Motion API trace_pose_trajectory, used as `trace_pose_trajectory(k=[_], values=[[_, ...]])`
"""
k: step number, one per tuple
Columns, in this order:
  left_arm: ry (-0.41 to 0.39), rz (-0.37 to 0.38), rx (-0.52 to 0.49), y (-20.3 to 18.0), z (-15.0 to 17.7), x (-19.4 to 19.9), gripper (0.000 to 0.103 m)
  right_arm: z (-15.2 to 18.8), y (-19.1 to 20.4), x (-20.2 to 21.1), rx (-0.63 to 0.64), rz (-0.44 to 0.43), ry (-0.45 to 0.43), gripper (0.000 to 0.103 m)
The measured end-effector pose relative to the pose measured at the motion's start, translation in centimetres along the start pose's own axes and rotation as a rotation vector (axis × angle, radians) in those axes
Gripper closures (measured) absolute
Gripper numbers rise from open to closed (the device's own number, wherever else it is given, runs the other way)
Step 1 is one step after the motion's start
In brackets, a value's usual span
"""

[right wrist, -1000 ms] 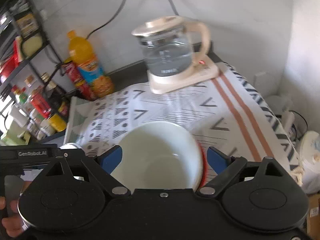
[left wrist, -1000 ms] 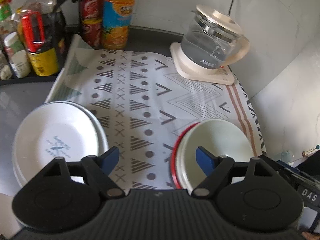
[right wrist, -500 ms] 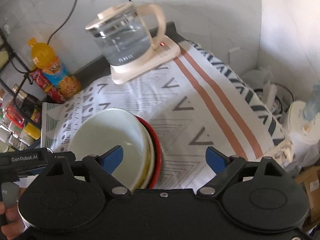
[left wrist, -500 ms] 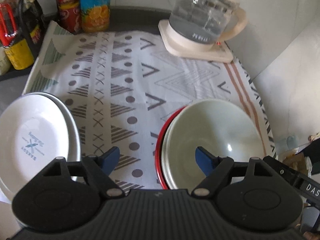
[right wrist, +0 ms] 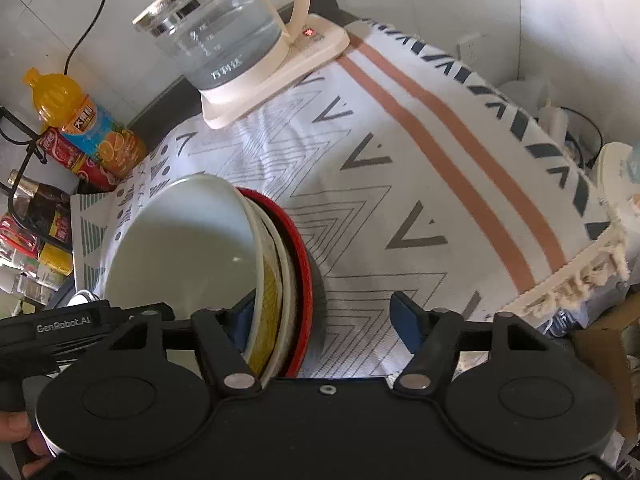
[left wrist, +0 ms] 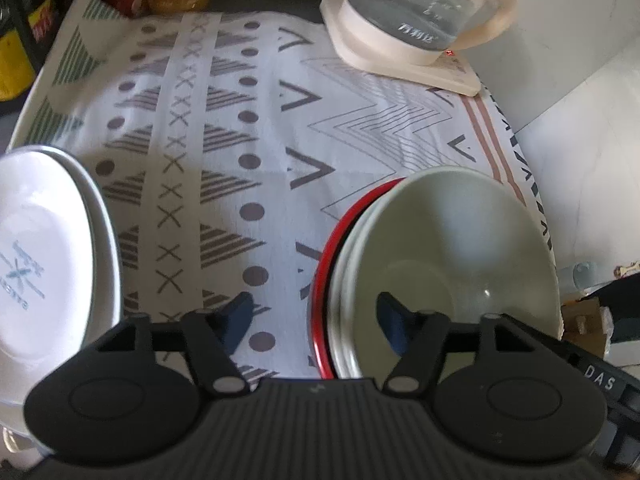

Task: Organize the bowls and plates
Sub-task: 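Close both grippers on the rim of the red-black bowl stack, then lift and tilt the red-black bowl stack with both grippers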

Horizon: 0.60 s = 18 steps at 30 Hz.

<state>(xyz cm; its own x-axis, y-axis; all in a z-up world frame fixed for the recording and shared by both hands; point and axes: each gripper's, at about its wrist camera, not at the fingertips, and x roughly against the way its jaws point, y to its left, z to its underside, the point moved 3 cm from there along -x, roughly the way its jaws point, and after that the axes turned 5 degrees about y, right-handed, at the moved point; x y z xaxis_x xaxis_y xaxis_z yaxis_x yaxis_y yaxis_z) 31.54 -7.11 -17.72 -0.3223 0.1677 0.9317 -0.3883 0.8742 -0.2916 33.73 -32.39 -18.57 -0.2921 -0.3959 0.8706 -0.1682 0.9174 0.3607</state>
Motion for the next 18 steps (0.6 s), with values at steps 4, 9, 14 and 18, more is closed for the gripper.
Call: trace_pose_trajectory(k=[4,9,14,18], values=[[0.014,0.012,0.02,0.3,-0.1,-0.5,0.052,-0.2,0.3,-0.5,-0.004,-0.006,0.019,0.051],[0.027,0.036,0.04,0.6,-0.1,-1.0,0.062,-0.2,0.2,-1.3,-0.027,-0.012,0.044,0.055],[0.027,0.079,0.044,0.6,0.0,-0.9,0.075,0.0,0.4,-1.6,-0.03,-0.06,0.048,0.069],[0.026,0.09,0.042,0.4,0.0,-1.0,0.078,0.1,0.8,-1.8,-0.008,-0.045,0.044,0.071]])
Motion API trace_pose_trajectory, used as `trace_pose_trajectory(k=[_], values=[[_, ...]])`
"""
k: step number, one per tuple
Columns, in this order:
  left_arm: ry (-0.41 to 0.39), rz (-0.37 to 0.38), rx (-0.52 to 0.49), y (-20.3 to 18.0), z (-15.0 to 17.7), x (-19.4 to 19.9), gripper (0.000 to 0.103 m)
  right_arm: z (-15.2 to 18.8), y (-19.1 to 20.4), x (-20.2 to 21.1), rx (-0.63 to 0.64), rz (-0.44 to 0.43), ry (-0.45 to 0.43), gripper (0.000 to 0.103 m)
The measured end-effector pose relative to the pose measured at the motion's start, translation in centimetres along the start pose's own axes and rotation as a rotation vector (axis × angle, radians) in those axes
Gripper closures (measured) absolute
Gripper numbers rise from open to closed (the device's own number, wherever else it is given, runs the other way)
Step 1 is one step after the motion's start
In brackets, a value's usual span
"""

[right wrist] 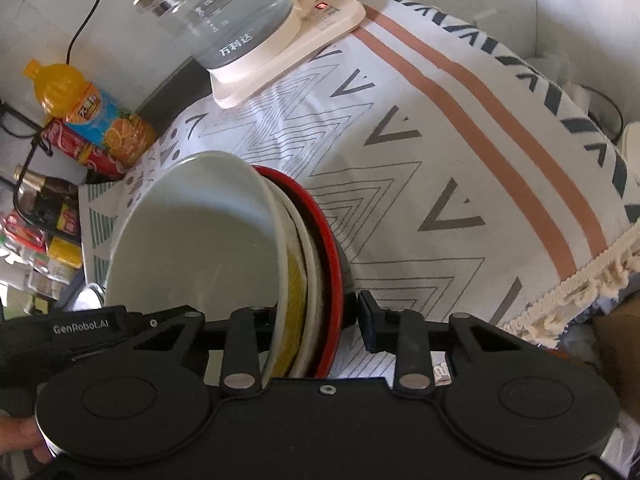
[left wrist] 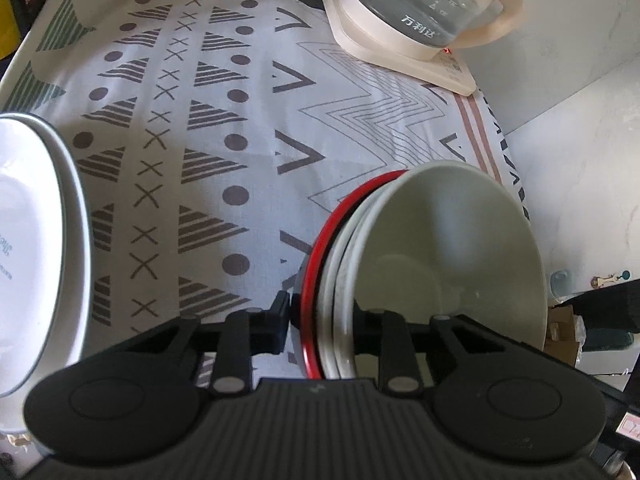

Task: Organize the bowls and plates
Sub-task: 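Lift and tilt the red-black bowl stack with both grippers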

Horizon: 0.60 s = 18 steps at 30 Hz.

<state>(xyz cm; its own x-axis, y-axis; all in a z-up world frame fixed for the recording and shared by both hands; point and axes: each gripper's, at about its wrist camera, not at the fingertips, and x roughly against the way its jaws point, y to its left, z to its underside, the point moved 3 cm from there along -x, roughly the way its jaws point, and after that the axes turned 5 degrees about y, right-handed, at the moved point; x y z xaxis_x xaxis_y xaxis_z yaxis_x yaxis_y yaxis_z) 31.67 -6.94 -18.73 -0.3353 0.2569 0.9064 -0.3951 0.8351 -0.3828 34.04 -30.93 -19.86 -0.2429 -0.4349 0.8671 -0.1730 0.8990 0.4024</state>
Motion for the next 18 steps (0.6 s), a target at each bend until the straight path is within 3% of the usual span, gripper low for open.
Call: trace_pose_trajectory(k=[11,18], values=[[-0.003,0.014,0.016,0.1,-0.1,-0.4,0.076,-0.3,-0.2,-0.7,-0.015,-0.01,0.013,0.071],[-0.053,0.029,0.004,0.3,-0.4,1.3,0.077,-0.5,0.4,-0.1,-0.01,-0.044,-0.002,0.071]])
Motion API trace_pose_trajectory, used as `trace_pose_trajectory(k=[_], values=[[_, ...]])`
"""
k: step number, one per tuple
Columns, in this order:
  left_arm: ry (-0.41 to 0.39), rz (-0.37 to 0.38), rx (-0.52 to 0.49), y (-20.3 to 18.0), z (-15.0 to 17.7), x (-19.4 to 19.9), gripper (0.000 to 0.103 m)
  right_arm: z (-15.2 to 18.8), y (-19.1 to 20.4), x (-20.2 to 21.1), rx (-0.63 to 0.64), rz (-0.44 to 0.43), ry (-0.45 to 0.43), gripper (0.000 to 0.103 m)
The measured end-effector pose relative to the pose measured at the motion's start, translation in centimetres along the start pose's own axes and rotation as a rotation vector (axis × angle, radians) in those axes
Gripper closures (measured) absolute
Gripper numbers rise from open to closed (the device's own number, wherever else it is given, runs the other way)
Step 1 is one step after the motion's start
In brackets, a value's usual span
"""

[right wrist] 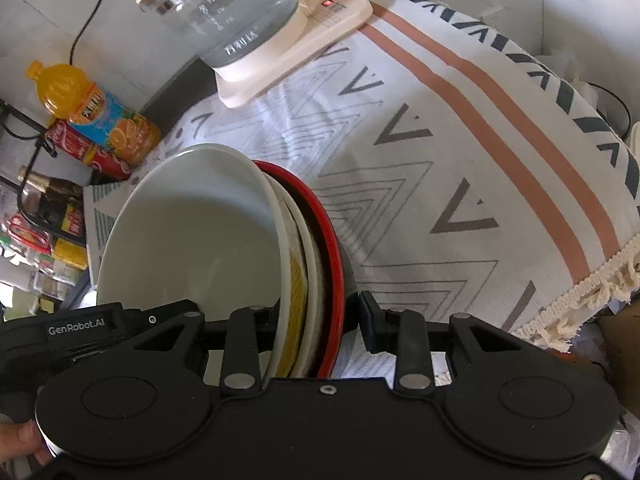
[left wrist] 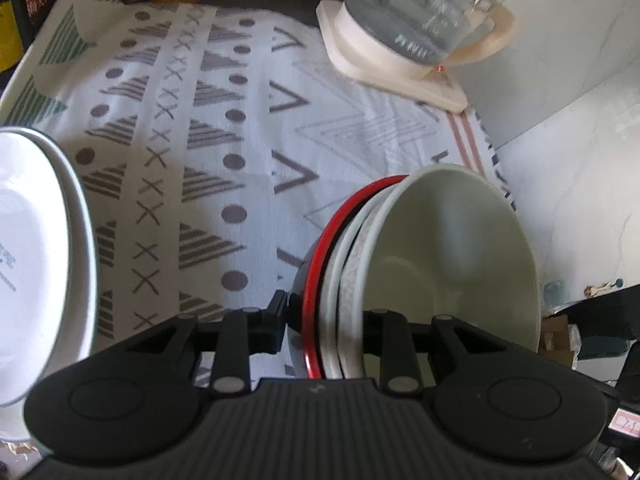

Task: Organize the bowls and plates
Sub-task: 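Lift and tilt the red-black bowl stack with both grippers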

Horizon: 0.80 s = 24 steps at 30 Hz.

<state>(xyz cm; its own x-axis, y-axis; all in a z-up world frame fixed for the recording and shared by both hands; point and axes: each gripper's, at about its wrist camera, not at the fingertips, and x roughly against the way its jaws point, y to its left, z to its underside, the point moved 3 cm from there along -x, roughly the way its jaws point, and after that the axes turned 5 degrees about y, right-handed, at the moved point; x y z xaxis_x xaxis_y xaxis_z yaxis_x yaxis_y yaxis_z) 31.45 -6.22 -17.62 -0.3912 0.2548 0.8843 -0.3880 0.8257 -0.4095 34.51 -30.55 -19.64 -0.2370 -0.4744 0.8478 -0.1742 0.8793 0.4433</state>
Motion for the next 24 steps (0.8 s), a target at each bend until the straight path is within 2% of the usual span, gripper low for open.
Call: trace_pose_trajectory(k=[13,24], values=[[-0.098,-0.012,0.063,2.8,-1.9,5.0,0.077,-1.8,6.1,0.8,0.108,-0.059,-0.026,0.071],[-0.175,-0.036,0.141,7.1,-1.9,9.3,0.077,-1.8,11.9,0.0,0.202,-0.113,-0.01,0.071]])
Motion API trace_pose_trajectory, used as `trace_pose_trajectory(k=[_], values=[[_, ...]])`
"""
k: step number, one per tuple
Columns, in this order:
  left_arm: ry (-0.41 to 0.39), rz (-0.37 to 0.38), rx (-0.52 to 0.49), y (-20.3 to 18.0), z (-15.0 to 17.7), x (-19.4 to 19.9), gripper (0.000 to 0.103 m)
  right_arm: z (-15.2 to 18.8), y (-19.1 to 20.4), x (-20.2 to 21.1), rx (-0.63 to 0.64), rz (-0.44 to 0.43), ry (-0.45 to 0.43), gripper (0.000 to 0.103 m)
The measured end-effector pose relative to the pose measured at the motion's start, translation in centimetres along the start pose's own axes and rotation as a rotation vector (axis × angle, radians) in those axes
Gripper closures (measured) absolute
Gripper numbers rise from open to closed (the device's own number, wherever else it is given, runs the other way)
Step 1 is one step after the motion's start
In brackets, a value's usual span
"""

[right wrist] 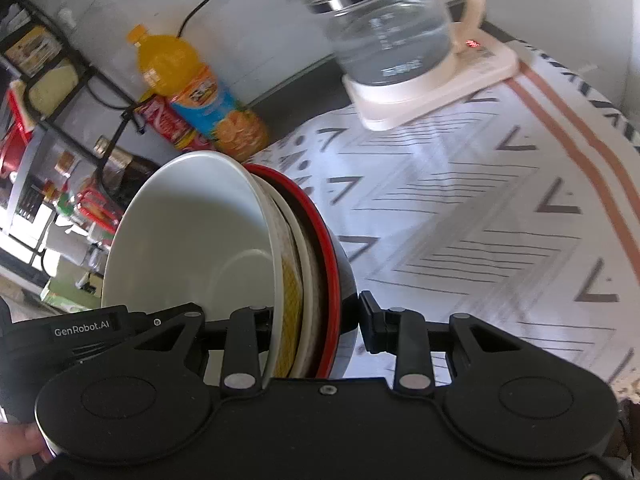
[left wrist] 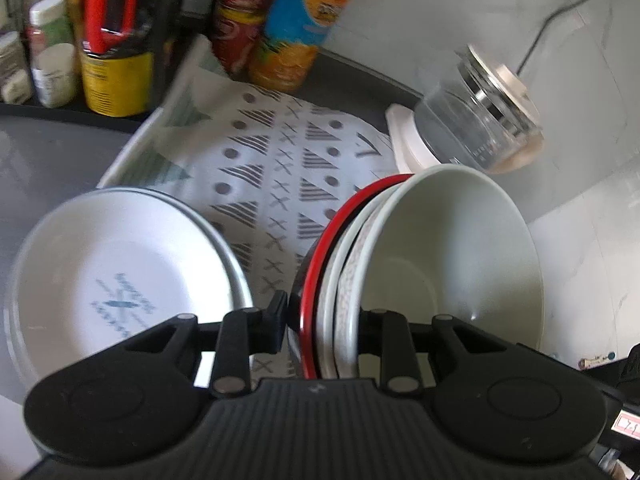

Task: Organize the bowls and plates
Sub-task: 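Lift and tilt the red-black bowl stack with both grippers, then carry the bowl stack with both grippers over the white plate stack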

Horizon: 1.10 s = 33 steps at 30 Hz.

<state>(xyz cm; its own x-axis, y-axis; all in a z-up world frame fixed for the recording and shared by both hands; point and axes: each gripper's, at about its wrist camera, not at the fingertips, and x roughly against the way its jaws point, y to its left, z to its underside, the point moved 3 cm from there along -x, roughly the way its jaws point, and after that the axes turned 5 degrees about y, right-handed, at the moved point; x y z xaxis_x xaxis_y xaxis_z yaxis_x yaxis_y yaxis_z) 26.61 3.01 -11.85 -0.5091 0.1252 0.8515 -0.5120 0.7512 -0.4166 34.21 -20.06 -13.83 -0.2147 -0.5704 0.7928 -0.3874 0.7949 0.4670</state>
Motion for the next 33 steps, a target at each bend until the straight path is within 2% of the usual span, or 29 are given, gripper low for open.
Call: trace_pose_trajectory(k=[20,33], values=[[-0.095,-0.046,0.173,8.8,-0.4,5.5,0.077,0.6,9.2,-3.7,0.137,-0.081,0.081,0.071],[-0.109,-0.074,0.269,13.8,0.6,7.2,0.077,2.3,13.2,-6.2,0.199,-0.098,0.147,0.071]])
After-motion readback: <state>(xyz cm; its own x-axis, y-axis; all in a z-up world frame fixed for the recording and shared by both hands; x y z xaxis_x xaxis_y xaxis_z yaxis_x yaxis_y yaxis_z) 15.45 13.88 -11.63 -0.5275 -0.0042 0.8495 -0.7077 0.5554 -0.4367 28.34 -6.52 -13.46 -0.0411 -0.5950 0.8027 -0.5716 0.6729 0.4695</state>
